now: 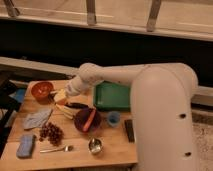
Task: Place apple in tray
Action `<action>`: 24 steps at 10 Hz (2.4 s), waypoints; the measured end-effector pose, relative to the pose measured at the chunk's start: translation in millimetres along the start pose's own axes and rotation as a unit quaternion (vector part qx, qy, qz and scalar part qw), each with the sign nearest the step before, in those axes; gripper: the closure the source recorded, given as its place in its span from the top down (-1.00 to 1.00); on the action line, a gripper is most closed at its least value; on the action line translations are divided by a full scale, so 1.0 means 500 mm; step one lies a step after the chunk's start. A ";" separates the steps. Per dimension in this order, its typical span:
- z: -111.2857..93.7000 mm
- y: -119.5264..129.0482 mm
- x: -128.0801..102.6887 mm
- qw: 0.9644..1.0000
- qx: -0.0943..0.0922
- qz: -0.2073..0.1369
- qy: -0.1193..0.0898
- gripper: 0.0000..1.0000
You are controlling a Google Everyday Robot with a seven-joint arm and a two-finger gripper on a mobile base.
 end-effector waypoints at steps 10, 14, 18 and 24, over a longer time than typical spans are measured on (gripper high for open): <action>-0.163 -0.157 0.053 0.993 0.071 0.090 -0.034 -1.00; -0.177 -0.168 0.042 0.991 0.079 0.098 -0.054 -1.00; -0.244 -0.299 -0.001 0.977 0.114 0.146 -0.105 -1.00; -0.300 -0.481 0.097 0.947 0.177 0.245 -0.108 -0.55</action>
